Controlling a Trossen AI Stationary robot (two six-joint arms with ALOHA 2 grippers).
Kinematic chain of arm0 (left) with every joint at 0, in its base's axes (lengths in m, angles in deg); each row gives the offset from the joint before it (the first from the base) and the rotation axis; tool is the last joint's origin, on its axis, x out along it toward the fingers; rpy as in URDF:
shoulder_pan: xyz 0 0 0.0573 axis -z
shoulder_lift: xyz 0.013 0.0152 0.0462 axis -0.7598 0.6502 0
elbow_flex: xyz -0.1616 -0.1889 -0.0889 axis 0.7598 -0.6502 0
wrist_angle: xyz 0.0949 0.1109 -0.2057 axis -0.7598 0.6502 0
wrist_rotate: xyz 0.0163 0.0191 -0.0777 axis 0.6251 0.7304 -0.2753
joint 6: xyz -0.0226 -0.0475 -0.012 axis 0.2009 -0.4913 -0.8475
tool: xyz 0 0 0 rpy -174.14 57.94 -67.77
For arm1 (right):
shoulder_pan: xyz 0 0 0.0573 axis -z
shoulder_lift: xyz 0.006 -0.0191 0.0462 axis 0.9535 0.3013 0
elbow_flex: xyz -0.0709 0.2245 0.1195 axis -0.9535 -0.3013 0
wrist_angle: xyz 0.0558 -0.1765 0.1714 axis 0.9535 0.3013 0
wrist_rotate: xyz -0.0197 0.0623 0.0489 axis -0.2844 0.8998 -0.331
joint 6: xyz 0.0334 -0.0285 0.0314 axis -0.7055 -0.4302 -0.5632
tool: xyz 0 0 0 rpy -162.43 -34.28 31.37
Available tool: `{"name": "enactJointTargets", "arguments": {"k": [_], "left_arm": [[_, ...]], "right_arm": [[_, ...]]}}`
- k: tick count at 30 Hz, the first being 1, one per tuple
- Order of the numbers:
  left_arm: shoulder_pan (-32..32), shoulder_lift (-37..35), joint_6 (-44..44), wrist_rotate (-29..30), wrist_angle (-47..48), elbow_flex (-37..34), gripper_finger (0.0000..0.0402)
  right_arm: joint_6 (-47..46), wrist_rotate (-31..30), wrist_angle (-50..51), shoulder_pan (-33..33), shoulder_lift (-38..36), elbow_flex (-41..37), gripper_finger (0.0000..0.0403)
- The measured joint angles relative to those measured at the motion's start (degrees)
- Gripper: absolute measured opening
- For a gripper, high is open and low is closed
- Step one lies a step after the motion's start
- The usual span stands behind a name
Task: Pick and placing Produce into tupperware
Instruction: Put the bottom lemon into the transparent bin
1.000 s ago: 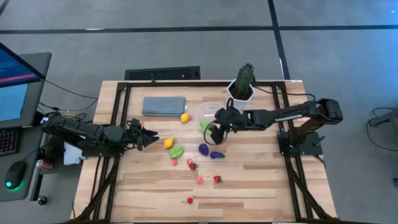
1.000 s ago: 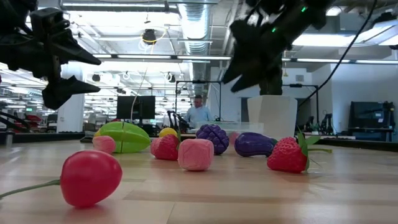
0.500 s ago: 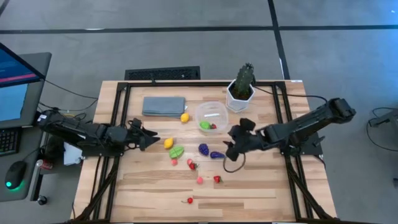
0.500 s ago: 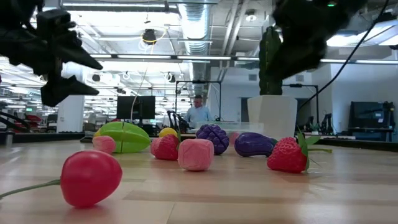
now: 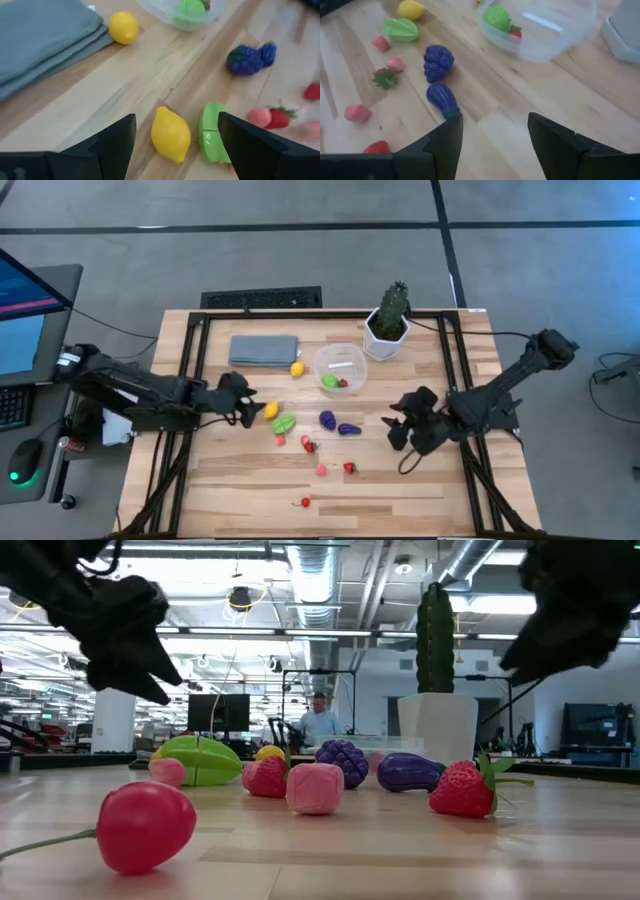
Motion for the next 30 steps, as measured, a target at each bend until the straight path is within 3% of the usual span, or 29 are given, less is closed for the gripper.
{"name": "enactJointTargets", "arguments": {"k": [7, 12, 19, 26, 30], "left_arm": [[0.15, 9.9, 13.26, -1.06, -0.35, 7.37, 0.0272], [0.06, 12.9, 16.97, -1.01, -0.08, 9.6, 0.0272], [-0.51, 13.44, 14.04, -2.62, 0.27, 11.9, 0.0272], [-2.94, 13.92, 6.33, -4.62, 10.73, 12.4, 0.0272], [-3.33, 15.29, 5.88, -5.61, 12.24, 12.4, 0.0272]], "right_arm": [[-10.13, -3.86, 2.41, -5.88, 0.03, -2.29, 0.0249], [-15.17, -6.13, 6.13, -8.86, 0.06, -2.3, 0.0249], [-17.64, -7.39, 8.27, -11.44, 0.08, -2.3, 0.0249], [-17.62, -8.05, 9.34, -11.68, 0.1, -2.3, 0.0249], [-17.62, -8.32, 10.13, -11.6, 0.1, -2.3, 0.0249]]}}
